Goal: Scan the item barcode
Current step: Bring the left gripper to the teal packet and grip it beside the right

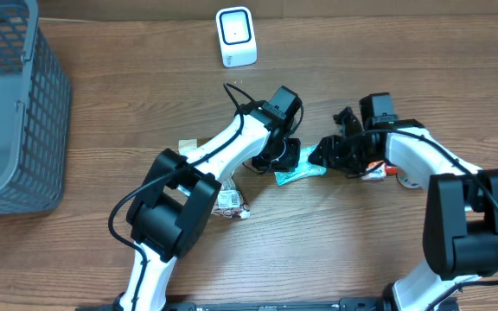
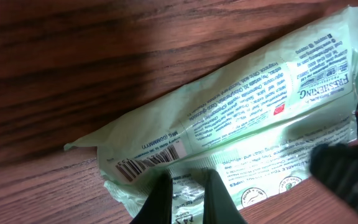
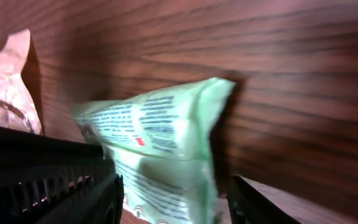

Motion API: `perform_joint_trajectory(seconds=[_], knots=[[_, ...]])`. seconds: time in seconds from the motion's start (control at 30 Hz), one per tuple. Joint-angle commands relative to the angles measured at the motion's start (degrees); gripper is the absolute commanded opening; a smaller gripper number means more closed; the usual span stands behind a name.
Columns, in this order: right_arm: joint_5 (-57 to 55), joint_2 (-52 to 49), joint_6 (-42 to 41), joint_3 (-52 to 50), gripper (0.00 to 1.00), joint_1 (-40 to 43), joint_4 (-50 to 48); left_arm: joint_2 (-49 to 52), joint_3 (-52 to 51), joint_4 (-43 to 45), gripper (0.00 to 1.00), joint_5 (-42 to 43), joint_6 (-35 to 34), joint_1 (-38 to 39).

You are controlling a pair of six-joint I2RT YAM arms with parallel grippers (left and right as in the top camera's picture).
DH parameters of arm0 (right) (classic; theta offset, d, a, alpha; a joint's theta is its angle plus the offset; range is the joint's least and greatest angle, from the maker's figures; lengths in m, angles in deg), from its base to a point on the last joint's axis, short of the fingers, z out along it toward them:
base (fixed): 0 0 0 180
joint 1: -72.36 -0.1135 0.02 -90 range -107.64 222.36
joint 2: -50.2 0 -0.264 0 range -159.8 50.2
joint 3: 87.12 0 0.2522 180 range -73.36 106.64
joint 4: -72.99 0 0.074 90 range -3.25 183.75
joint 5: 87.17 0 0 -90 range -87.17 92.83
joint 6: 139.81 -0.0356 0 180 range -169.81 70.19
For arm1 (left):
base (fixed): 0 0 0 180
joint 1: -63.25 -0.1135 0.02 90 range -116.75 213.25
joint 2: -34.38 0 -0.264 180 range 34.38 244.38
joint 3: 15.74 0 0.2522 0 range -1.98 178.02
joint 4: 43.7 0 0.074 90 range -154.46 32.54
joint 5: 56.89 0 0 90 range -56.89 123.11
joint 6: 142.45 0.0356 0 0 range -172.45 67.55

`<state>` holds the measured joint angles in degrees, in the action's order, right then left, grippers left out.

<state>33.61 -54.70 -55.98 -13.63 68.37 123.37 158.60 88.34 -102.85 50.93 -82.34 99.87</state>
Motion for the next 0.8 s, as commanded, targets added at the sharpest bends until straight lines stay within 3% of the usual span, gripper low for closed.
perform_joint_trajectory(seconds=[0.0,0.17,0.43,0.6,0.77], knots=[[1.9,-1.5,0.6,-0.5,0.54,1.5,-0.4,4.9,-1.4,0.0,0.04,-3.5,-0.3,-0.4],[2.7,-3.0,0.7,-0.5,0.54,1.5,-1.3,4.9,-1.4,0.0,0.04,-3.9,-0.3,-0.4],[7.3,-6.4,0.7,-0.5,0.44,1.5,-2.4,4.9,-1.4,-0.2,0.04,-4.6,-0.3,-0.4],[9.8,-6.8,1.7,-0.5,0.32,1.5,-2.4,4.9,-1.4,0.0,0.04,-4.7,-0.3,-0.3],[9.8,-6.7,1.7,-0.5,0.29,2.5,-1.4,4.7,-1.3,-0.2,0.04,-4.7,-0.3,-0.5]])
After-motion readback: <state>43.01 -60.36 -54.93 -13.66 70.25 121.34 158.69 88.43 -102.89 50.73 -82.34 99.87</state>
